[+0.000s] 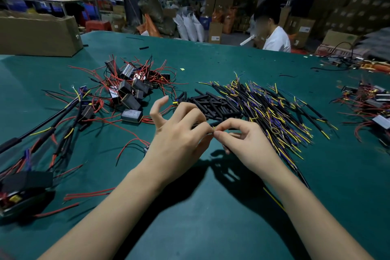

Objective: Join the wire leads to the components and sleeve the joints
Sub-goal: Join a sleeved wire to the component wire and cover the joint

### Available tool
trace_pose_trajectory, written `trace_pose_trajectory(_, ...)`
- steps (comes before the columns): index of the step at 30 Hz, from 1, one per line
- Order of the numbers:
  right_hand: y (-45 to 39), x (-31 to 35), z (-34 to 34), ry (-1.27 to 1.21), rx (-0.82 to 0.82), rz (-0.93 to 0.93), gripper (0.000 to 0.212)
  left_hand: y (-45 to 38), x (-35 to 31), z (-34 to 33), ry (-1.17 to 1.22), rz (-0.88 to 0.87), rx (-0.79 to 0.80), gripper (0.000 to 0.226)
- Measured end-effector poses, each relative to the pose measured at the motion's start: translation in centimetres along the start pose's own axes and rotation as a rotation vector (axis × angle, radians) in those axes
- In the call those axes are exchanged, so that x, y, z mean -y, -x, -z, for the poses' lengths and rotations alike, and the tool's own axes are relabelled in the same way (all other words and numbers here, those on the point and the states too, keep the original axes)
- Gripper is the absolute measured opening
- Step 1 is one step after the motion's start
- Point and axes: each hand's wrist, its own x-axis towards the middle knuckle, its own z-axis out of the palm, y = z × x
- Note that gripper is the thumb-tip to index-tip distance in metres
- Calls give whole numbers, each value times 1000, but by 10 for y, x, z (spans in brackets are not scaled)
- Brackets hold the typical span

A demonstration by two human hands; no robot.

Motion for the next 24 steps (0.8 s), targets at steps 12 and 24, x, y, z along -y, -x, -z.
trace_pose_trajectory(12, 4, 8, 8, -95, 147, -171, 20, 3, 6, -5, 49, -57, 55, 9)
trace_pose_trajectory(24, 6, 9, 8, 70, 148, -47, 11, 5, 5, -1, 65, -44, 123, 10)
